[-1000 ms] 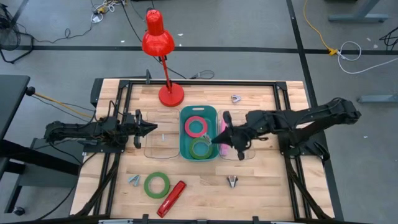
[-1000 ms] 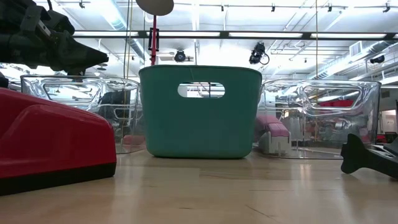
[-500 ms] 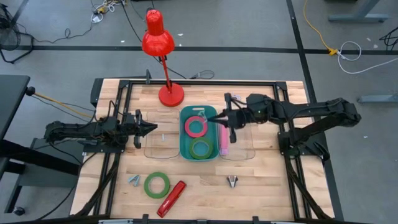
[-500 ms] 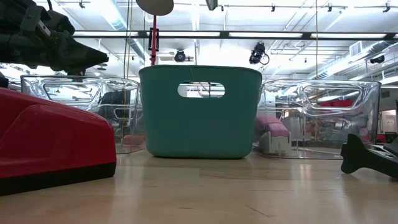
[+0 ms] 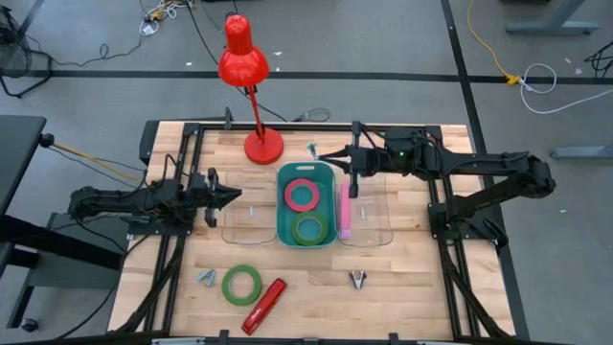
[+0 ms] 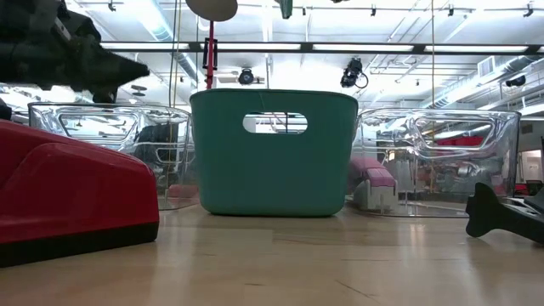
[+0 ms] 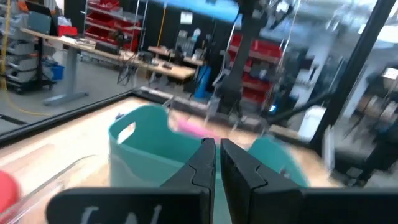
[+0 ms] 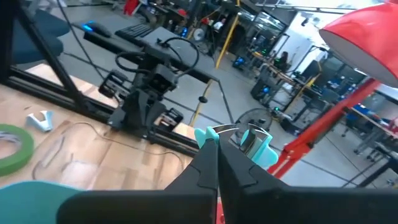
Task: Pick and place Stapler, Stapler remover, tape
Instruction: Put the right light blue stapler remover into the left transparent bin
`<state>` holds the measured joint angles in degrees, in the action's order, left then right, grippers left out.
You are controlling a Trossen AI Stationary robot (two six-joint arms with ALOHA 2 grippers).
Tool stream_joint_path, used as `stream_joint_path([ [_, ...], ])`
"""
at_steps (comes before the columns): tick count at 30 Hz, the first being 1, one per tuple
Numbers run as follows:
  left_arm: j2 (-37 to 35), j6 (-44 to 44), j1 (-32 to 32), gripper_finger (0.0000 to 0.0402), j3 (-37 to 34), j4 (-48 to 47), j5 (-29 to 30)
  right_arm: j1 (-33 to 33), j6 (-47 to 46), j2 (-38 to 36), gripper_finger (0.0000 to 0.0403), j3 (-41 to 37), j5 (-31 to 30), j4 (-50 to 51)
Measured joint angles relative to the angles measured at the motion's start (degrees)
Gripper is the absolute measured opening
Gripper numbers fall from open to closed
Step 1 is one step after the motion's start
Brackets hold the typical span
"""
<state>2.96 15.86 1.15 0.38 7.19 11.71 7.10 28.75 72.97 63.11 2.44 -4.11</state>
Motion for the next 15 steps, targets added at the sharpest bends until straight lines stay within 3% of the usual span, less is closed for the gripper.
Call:
stream_joint_path([
  [15,0.0,10.5,0.0,0.0028,0.4,16.5,5.6,1.9,-5.8,0.0,0.0000,0.0,0.1,1.0],
])
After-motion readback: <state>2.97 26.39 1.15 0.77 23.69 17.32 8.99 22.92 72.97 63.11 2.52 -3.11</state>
